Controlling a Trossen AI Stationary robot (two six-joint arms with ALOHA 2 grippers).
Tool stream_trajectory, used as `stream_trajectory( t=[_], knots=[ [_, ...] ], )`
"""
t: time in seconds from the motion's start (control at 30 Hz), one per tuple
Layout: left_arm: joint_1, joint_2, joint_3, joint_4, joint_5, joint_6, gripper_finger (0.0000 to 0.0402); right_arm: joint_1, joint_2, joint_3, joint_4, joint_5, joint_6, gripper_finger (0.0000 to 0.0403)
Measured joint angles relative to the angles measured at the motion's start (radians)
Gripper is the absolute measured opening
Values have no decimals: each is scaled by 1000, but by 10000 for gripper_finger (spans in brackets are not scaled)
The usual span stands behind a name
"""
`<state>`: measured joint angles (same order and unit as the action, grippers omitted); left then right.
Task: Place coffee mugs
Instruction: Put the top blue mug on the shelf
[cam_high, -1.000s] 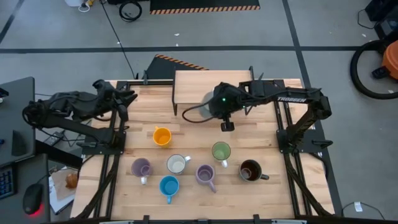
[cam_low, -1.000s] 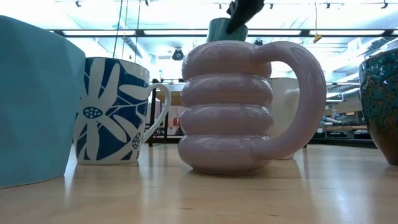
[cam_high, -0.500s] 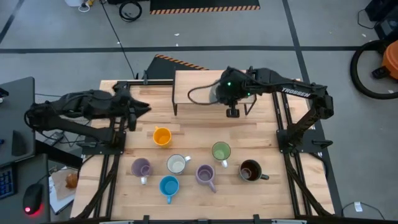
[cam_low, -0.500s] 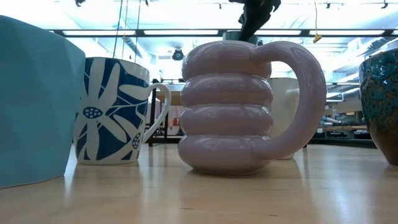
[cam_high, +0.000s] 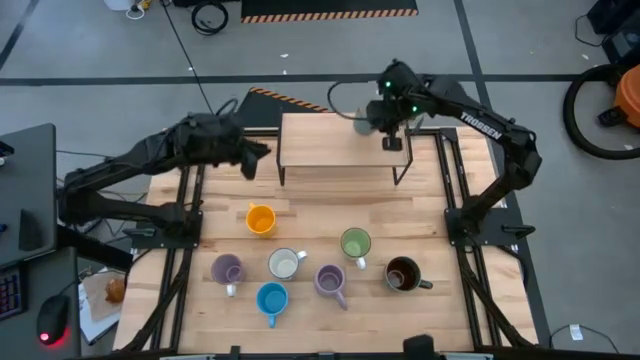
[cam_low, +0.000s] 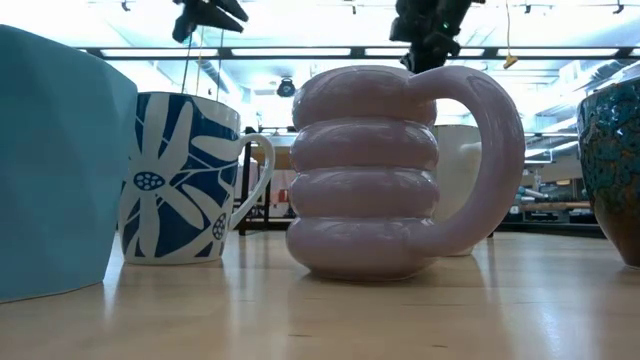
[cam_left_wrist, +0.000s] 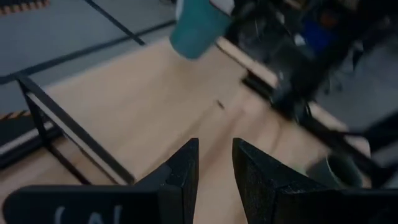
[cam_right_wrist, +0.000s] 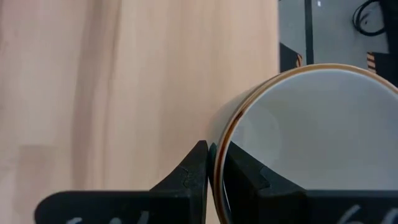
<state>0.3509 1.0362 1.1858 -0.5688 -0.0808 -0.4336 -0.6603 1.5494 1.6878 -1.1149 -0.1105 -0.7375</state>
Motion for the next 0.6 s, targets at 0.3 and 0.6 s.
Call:
stream_trajectory(
  t=[0.3,0.6],
  knots=[
    [177,90,0,198,114,-46,102,-135,1,0,40,-110,-84,44],
    [220,143,0,234,241,-74,102,-142,2,0,21,-129,-108,44]
  ],
)
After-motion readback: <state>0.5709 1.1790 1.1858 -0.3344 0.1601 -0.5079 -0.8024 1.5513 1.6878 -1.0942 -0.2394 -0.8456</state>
